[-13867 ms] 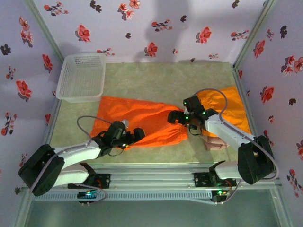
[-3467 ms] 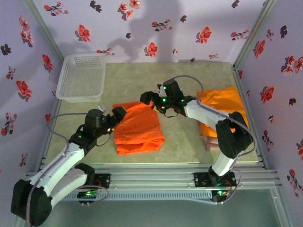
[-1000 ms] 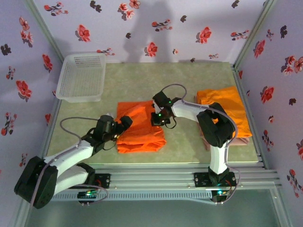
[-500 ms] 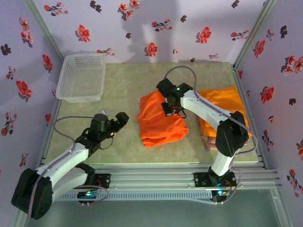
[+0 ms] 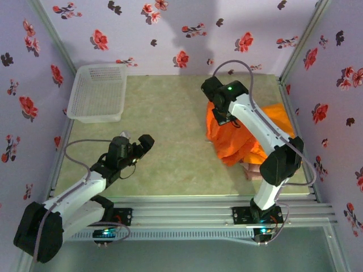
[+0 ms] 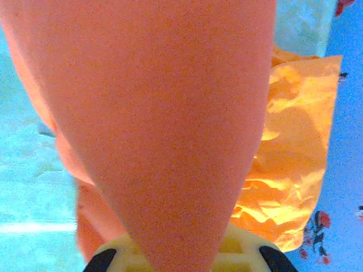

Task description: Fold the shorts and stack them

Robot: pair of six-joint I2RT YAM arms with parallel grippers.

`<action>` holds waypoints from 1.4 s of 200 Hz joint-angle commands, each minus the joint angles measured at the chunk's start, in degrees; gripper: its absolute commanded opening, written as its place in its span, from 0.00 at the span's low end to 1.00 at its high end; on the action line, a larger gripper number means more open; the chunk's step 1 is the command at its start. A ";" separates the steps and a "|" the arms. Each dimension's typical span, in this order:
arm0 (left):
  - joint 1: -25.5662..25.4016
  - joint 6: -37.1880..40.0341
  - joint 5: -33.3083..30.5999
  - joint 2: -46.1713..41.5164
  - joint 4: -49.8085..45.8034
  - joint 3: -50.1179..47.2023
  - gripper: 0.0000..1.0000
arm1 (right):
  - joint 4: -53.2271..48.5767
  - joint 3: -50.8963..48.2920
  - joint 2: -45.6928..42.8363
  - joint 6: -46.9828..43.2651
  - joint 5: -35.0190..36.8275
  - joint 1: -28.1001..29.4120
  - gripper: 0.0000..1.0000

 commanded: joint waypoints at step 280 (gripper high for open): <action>0.69 1.09 -0.32 1.51 -2.74 0.61 0.99 | 13.38 -5.73 4.75 -17.46 21.10 -32.00 0.18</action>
